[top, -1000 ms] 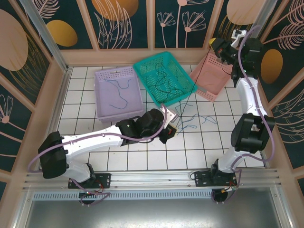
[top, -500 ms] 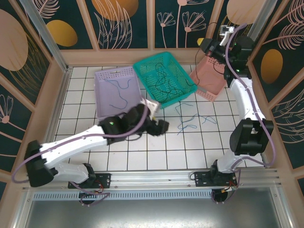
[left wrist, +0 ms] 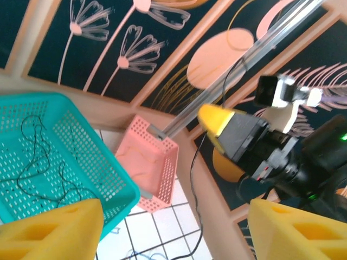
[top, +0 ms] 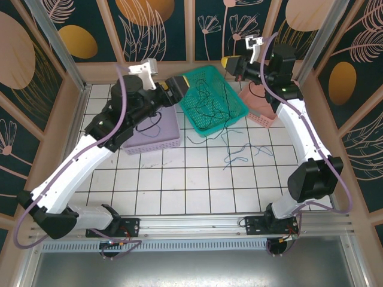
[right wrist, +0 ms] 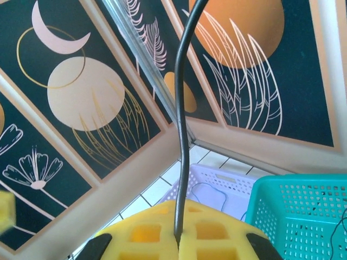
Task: Untangle the cables
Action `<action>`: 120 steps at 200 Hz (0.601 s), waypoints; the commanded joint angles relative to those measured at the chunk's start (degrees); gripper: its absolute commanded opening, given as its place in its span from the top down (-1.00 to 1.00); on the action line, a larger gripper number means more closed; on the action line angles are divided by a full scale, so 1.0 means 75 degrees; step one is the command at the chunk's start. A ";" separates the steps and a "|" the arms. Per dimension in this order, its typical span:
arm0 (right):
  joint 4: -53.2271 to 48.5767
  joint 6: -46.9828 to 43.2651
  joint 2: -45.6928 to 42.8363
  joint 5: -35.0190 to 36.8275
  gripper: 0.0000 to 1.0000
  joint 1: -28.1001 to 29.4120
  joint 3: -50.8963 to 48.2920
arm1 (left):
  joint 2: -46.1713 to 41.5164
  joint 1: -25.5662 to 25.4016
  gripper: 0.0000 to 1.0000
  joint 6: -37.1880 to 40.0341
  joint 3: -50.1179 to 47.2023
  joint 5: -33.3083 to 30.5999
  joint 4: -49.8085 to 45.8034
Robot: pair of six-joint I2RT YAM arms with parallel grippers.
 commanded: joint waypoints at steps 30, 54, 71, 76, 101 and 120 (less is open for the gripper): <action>0.0628 0.0471 0.0558 0.0951 1.00 0.0244 0.0985 | -0.0398 0.0028 -0.37 -0.0545 -0.0856 -0.0118 0.0198; -0.0092 0.0169 0.1144 0.1677 1.00 0.0311 0.1778 | -0.0759 0.0028 -0.36 -0.0658 -0.1345 -0.0376 0.0166; -0.0286 0.0014 0.1532 0.2089 1.00 0.0312 0.1999 | -0.0994 0.0016 -0.35 -0.0796 -0.1764 -0.0376 0.0212; -0.0401 -0.0033 0.1657 0.2189 1.00 0.0317 0.2091 | -0.1066 0.0023 -0.35 -0.0847 -0.1892 -0.0367 0.0212; -0.0864 -0.0268 0.2358 0.2436 1.00 0.0339 0.2438 | -0.1419 0.0018 -0.31 -0.1079 -0.2482 -0.0386 0.0253; -0.1427 -0.0426 0.3029 0.2604 1.00 0.0393 0.2812 | -0.1620 0.0017 -0.29 -0.1228 -0.2836 -0.0338 0.0248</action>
